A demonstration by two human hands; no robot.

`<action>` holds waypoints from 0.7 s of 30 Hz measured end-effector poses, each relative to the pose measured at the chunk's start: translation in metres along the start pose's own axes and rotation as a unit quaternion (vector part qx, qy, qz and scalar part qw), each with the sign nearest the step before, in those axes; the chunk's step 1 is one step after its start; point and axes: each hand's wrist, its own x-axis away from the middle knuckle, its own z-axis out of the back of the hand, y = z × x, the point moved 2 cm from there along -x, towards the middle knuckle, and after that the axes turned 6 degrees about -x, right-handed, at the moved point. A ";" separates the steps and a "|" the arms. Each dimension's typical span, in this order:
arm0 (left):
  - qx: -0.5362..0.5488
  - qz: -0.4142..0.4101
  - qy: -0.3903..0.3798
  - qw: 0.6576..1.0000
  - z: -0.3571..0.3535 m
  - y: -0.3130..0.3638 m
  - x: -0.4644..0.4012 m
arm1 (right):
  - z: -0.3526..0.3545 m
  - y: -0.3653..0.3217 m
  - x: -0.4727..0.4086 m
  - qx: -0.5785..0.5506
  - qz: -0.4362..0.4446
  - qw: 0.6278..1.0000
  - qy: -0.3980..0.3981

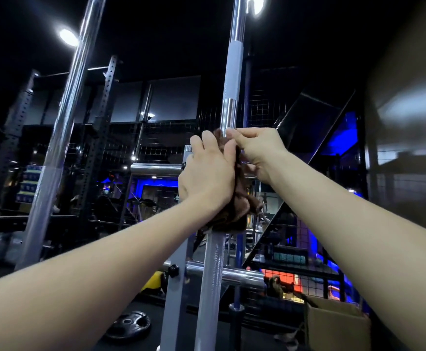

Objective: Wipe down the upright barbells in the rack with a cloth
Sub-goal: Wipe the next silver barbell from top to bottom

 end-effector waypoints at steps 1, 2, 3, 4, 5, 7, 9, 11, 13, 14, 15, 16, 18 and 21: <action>-0.028 -0.016 0.006 0.999 -0.003 -0.005 0.012 | 0.000 0.000 0.001 -0.011 -0.009 1.000 -0.001; -0.049 -0.032 0.003 0.998 -0.006 -0.012 0.029 | 0.000 0.000 0.003 -0.023 -0.016 1.000 0.000; -0.065 -0.042 -0.008 0.997 -0.009 -0.020 0.046 | -0.001 0.000 0.006 -0.032 -0.023 0.999 0.006; -0.077 -0.047 -0.024 0.996 -0.011 -0.026 0.061 | 0.000 0.001 0.007 -0.037 -0.024 0.999 0.011; -0.089 -0.046 -0.036 0.994 -0.012 -0.030 0.069 | -0.001 0.001 0.011 -0.040 -0.023 0.999 0.018; -0.090 -0.050 -0.046 0.994 -0.010 -0.029 0.064 | -0.001 0.005 0.014 -0.041 -0.013 0.999 0.025; -0.071 -0.062 -0.044 0.995 -0.010 -0.021 0.041 | 0.000 0.010 0.016 -0.037 -0.002 0.999 0.031; -0.051 -0.076 -0.026 0.995 -0.008 -0.008 0.008 | 0.002 0.014 0.014 -0.046 -0.012 0.998 0.048; -0.044 -0.082 -0.014 0.996 -0.009 0.002 -0.011 | 0.006 0.016 0.010 -0.088 -0.045 0.994 0.055; -0.048 -0.081 -0.011 0.995 -0.010 0.002 -0.009 | 0.008 0.016 0.010 -0.099 -0.066 0.992 0.048; -0.057 -0.079 -0.010 0.995 -0.012 -0.002 0.000 | 0.009 0.017 0.012 -0.102 -0.083 0.991 0.038; -0.069 -0.082 -0.008 0.994 -0.015 -0.010 0.016 | 0.010 0.019 0.016 -0.099 -0.092 0.990 0.028; -0.094 -0.094 -0.014 0.991 -0.020 -0.027 0.058 | 0.009 0.024 0.025 -0.098 -0.090 0.991 0.014; -0.114 -0.081 -0.039 0.989 -0.019 -0.039 0.081 | 0.003 0.030 0.033 -0.095 -0.072 0.993 0.011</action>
